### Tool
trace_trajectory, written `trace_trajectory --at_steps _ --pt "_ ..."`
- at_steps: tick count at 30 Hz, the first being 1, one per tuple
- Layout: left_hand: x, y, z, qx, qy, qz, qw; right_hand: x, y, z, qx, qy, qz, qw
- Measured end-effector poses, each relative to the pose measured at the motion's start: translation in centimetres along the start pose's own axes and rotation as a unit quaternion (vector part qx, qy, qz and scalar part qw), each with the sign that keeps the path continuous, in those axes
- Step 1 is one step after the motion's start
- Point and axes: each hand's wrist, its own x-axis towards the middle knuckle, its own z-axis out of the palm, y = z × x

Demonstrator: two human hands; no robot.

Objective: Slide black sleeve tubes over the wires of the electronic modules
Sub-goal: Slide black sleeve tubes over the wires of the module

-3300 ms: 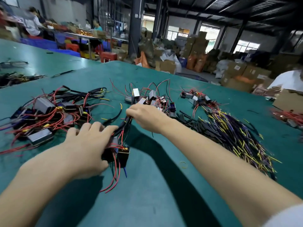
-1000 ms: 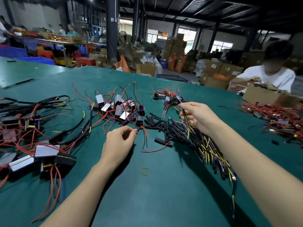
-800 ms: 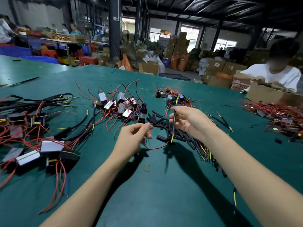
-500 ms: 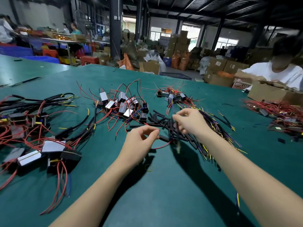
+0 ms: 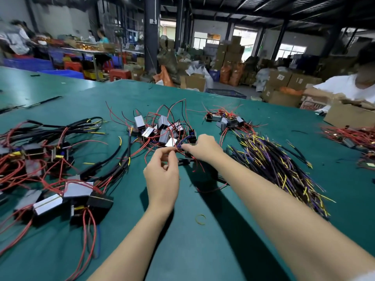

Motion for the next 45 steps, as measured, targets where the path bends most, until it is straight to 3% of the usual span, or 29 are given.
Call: trace_trajectory --at_steps 3,6,11,17,21,24,28,32,36,38,45 --pt "0.5 0.0 -0.3 -0.031 0.031 -0.022 0.999 1.2 -0.7 1.3 -0.044 0.016 0.032 0.998" --pt "0.3 0.0 -0.2 -0.034 0.024 -0.030 0.999 1.9 -0.2 0.6 -0.010 0.032 0.058 0.998" --pt "0.0 -0.1 0.0 -0.043 0.017 -0.037 0.998 1.6 0.9 -1.6 -0.004 -0.036 0.035 0.999" --pt "-0.1 -0.1 0.2 -0.061 0.024 -0.050 0.997 4.8 -1.0 -3.6 0.213 0.070 -0.020 0.974" --pt "-0.1 0.0 0.2 -0.076 0.030 -0.044 0.996 8.3 -4.2 -3.5 0.317 0.035 -0.006 0.948" --pt "0.2 -0.2 0.0 -0.079 0.042 -0.044 0.995 9.9 -5.1 -2.6 0.327 -0.003 0.022 0.945" --pt "0.4 -0.5 -0.1 -0.077 0.052 -0.056 0.994 11.2 -5.0 -2.1 0.257 0.025 0.031 0.965" --pt "0.3 -0.4 -0.1 -0.077 0.049 -0.053 0.994 10.6 -5.5 -3.2 0.232 0.097 -0.045 0.967" --pt "0.4 -0.3 -0.1 -0.077 0.049 -0.042 0.995 8.7 -6.8 -7.3 0.340 0.262 -0.095 0.898" --pt "0.4 -0.1 -0.1 -0.076 0.051 -0.033 0.995 7.2 -6.9 -9.8 0.376 0.301 -0.103 0.870" --pt "0.7 0.7 -0.3 -0.099 0.068 -0.035 0.992 -0.7 -4.7 -13.9 0.348 0.200 -0.193 0.895"
